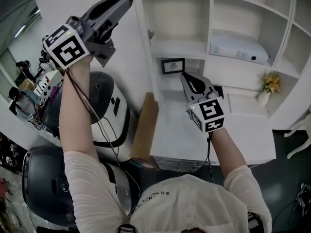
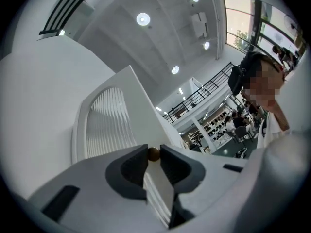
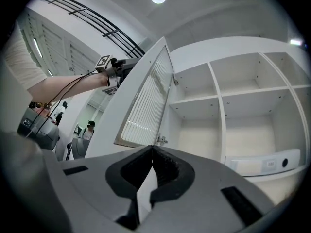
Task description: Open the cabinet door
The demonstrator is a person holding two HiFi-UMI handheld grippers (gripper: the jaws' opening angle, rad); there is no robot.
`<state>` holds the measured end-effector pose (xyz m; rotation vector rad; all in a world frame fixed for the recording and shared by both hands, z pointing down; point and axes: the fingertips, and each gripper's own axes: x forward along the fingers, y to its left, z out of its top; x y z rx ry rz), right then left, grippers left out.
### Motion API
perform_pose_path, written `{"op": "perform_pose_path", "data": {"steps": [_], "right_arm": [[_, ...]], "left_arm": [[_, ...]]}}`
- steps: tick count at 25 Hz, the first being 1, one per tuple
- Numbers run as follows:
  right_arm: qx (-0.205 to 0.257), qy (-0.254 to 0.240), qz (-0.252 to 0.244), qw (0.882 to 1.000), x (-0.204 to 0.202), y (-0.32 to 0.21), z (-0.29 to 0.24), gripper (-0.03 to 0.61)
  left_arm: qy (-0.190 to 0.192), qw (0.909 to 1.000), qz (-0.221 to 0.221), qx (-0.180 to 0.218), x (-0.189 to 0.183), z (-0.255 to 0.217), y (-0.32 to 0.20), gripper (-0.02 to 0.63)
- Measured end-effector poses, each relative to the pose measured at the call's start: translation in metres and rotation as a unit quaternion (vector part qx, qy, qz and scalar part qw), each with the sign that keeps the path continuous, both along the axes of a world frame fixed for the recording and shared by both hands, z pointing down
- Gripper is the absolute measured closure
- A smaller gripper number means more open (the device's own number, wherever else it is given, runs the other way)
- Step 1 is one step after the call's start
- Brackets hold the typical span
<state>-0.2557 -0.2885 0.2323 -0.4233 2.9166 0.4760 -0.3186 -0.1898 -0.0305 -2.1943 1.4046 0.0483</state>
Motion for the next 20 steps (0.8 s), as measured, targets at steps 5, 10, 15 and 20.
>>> {"op": "perform_pose_path", "data": {"steps": [5,10,15,20], "right_arm": [[-0.005,0.002,0.004,1.000,-0.011,0.008,0.004,0.563],[-0.005,0.012,-0.003,1.000,-0.032,0.021,0.010,0.563],[0.009,0.009,-0.014,1.000,-0.044,0.029,0.007,0.563],[0.007,0.008,-0.021,1.000,-0.047,0.032,0.012,0.563]], "left_arm": [[0.006,0.9999,0.010,0.008,-0.018,-0.001,0.017,0.529],[0.005,0.9996,0.026,0.012,-0.036,0.000,0.033,0.528],[0.004,0.9995,0.024,0.020,-0.052,0.001,0.036,0.523],[0.008,0.9990,0.033,0.029,-0.061,0.003,0.034,0.521]]}}
